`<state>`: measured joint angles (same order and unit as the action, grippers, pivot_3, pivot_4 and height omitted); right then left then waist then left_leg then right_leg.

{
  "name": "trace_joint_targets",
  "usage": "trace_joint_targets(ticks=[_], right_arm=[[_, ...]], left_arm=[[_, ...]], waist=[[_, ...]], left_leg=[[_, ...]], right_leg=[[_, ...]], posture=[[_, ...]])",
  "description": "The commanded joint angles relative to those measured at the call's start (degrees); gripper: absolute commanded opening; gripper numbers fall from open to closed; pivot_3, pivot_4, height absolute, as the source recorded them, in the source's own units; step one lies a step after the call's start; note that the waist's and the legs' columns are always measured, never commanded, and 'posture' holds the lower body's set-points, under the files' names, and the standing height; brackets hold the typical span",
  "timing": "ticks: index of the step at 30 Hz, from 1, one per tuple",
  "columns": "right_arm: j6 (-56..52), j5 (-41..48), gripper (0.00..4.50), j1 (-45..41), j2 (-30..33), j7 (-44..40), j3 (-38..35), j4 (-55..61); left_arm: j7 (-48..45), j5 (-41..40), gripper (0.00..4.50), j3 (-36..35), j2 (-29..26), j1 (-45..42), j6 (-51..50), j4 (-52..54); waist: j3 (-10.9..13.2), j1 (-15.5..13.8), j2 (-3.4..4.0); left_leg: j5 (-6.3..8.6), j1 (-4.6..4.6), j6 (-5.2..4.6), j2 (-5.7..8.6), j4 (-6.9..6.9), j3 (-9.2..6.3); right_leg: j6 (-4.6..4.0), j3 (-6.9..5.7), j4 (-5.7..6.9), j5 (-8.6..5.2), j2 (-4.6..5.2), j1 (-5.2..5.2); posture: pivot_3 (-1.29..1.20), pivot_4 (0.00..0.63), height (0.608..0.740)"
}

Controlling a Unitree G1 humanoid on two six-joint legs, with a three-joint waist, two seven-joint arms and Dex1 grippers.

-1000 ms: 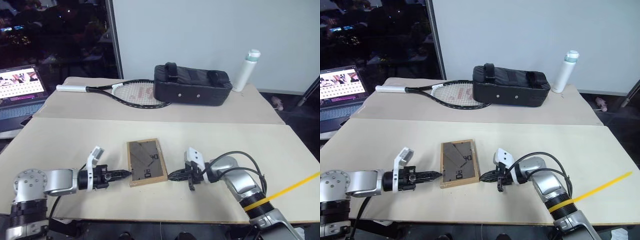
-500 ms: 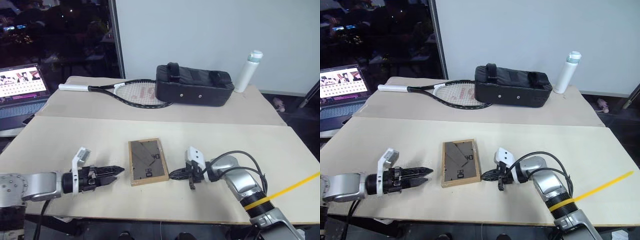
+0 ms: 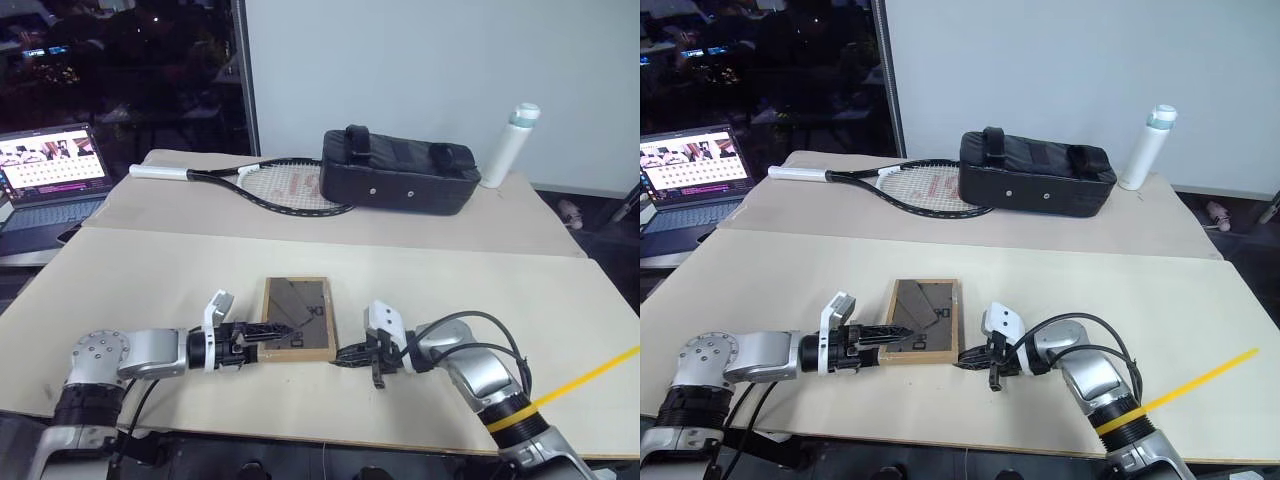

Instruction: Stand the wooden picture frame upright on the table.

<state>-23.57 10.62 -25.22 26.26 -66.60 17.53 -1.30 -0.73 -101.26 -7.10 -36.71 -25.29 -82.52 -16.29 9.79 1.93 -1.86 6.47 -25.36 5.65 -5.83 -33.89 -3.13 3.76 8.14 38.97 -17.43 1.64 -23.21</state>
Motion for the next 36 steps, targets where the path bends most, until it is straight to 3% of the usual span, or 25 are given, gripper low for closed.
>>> trace_joint_targets(ticks=[1,2,3,10,15,21,24,30,31,35,36], right_arm=[[-0.62,1.46,0.00,0.45,0.51,0.33,-0.77,2.39],[-0.59,1.46,0.00,0.47,0.59,0.37,-0.75,2.35],[-0.55,1.48,0.00,0.44,0.65,0.43,-0.75,2.24],[-0.40,2.12,0.00,0.94,3.90,0.19,-3.08,0.42],[1.40,4.01,0.00,1.82,12.96,-3.36,-8.97,-5.01],[-8.49,12.97,0.00,-6.04,12.36,-3.25,-15.61,-6.03],[-16.02,18.06,0.71,-9.23,9.04,-2.73,-15.33,-2.66],[-21.01,22.75,2.68,-13.61,0.88,1.33,-15.19,0.66],[-21.58,22.77,3.19,-13.62,0.42,1.45,-14.46,1.31],[-19.30,20.02,4.44,-13.87,-1.52,3.72,-11.63,0.29],[-18.00,19.00,4.44,-13.87,-1.78,4.01,-11.01,-0.65]], left_arm=[[-0.09,-0.06,4.41,0.38,-0.41,-0.06,-0.72,-0.39],[-0.02,-0.17,3.90,0.33,-0.47,-0.02,-0.75,-0.53],[-0.13,-0.26,3.75,0.21,-0.66,0.14,-0.84,-0.57],[-1.97,0.95,1.23,-0.22,-0.93,0.42,-0.76,0.89],[-7.82,7.92,1.13,0.68,-1.20,-0.74,-1.09,4.59],[-23.22,28.69,1.13,7.96,-4.50,2.17,8.91,14.96],[-26.28,33.58,1.13,9.99,-4.66,2.18,9.42,14.34],[-29.48,36.63,1.13,9.35,-3.93,2.07,8.74,15.01],[-29.65,37.03,1.13,9.29,-3.88,2.16,8.53,15.39],[-30.08,37.82,1.13,8.70,-3.83,2.76,7.71,16.43],[-30.01,37.66,1.13,8.26,-3.71,2.87,7.41,16.64]], waist=[[0.00,0.02,0.00],[0.00,0.05,0.00],[0.00,0.13,0.00],[0.00,0.44,0.00],[0.01,-0.47,-0.01],[0.01,0.29,0.08],[0.01,0.50,0.08],[-0.06,0.19,-0.04],[-0.06,0.11,-0.04],[-0.06,0.21,-0.04],[-0.06,0.31,-0.04]], left_leg=[[0.00,0.00,0.00,0.00,0.00,0.00],[0.00,0.00,0.00,0.00,0.00,0.00],[0.00,0.00,0.00,0.00,0.00,0.00],[0.00,0.00,0.00,0.00,0.02,0.00],[0.00,-0.06,0.00,0.06,-0.02,0.02],[0.00,-0.04,0.00,0.06,0.03,0.06],[-0.01,0.01,0.00,0.06,0.00,0.03],[-0.01,-0.02,0.00,0.06,-0.03,0.00],[-0.01,-0.06,-0.01,0.06,-0.03,-0.01],[0.00,-0.06,-0.01,0.06,-0.01,0.00],[0.00,-0.06,-0.01,0.06,0.00,0.00]], right_leg=[[0.00,0.00,0.00,0.00,0.00,0.00],[0.00,0.00,0.00,0.00,0.00,0.00],[0.00,0.00,0.00,0.00,0.00,0.00],[-0.01,0.00,-0.01,-0.01,0.00,0.00],[0.03,0.00,-0.13,0.01,0.06,0.03],[0.03,0.05,-0.15,0.03,0.06,0.02],[0.07,0.05,-0.15,0.07,0.05,0.10],[0.08,0.02,-0.20,0.07,0.06,0.12],[0.09,0.02,-0.20,0.08,0.06,0.10],[0.09,0.01,-0.21,0.07,0.05,0.09],[0.09,0.01,-0.21,0.07,0.05,0.07]], posture=[[0.00,0.150,0.696],[0.00,0.150,0.696],[0.00,0.150,0.696],[0.00,0.150,0.696],[0.00,0.150,0.696],[0.00,0.150,0.696],[0.00,0.150,0.696],[0.00,0.150,0.696],[0.00,0.150,0.696],[0.00,0.150,0.696],[0.00,0.150,0.696]])
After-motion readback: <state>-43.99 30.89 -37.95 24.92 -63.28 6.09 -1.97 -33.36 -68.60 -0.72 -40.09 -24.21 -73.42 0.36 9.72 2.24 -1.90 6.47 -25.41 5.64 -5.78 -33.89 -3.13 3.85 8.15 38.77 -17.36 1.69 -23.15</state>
